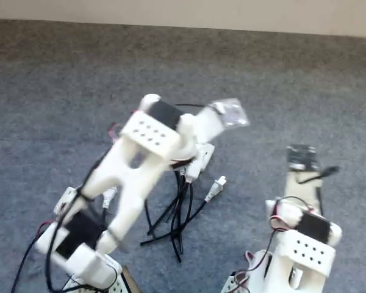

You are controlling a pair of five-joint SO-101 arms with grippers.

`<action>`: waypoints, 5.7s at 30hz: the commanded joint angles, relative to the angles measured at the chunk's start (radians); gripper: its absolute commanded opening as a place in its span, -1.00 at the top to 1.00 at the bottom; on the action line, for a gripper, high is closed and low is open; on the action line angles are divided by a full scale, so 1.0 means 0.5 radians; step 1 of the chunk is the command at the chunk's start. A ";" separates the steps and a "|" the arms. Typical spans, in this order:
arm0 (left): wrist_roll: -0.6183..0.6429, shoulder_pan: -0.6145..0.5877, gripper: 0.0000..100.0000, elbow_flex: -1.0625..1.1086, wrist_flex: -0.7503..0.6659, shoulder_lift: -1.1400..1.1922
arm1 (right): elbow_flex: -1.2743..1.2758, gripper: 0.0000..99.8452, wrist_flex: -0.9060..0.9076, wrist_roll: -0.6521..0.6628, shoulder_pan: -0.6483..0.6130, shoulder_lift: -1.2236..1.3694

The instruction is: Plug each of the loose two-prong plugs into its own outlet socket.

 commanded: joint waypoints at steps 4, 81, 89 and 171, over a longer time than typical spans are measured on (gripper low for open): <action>0.058 0.539 0.99 -0.578 0.083 0.474 | -0.051 0.74 -0.002 0.147 0.535 -0.032; -1.363 -2.628 0.54 1.140 -0.872 -0.545 | 0.315 0.74 -0.140 0.227 0.219 -0.029; -1.353 -2.720 0.54 0.953 -0.884 -0.535 | 0.315 0.74 -0.140 0.227 0.143 -0.029; -1.172 -2.837 0.54 1.438 -1.531 -0.775 | 0.318 0.74 -0.140 0.233 0.149 -0.029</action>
